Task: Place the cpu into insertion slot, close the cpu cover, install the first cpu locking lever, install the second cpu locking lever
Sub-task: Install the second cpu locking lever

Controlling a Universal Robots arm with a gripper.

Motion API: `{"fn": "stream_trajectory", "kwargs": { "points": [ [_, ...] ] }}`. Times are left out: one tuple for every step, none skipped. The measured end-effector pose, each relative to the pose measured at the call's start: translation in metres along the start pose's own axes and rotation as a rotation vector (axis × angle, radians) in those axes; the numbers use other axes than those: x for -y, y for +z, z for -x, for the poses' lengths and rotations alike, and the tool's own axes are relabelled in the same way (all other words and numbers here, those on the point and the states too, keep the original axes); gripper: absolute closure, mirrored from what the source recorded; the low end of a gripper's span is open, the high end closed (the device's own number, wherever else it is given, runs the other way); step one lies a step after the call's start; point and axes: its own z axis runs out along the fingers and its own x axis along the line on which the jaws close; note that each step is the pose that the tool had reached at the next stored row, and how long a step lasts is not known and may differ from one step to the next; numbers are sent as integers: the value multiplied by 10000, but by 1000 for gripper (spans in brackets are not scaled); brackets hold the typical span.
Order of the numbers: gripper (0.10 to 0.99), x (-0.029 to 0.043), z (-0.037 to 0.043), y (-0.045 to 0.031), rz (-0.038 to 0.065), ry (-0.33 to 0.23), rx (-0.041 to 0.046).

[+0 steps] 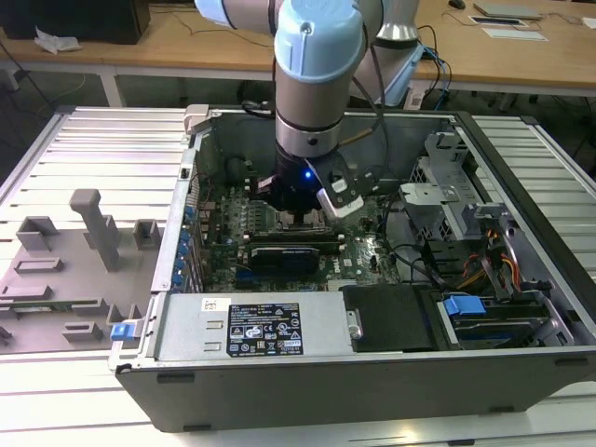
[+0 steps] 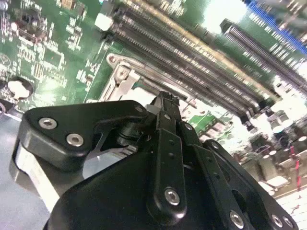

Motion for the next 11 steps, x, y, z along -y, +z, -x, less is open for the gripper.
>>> {"fn": "stream_trajectory", "kwargs": {
  "points": [
    [980,-121,4,23,-199,-3,-4],
    [980,-171,5,33,-298,-3,-7],
    [980,-203,7,40,-361,-6,-7],
    [980,-231,7,45,-428,-8,-10],
    [980,-258,8,50,-505,-10,-12],
    [980,-291,8,57,-610,-10,-13],
    [980,-315,8,62,-705,-11,-16],
    [980,-349,9,64,-873,-16,-20],
    [980,-362,10,32,-957,-17,-22],
    [980,-372,11,-1,-996,-18,-23],
    [980,-376,12,-13,-1012,-20,-24]
  ]
}}
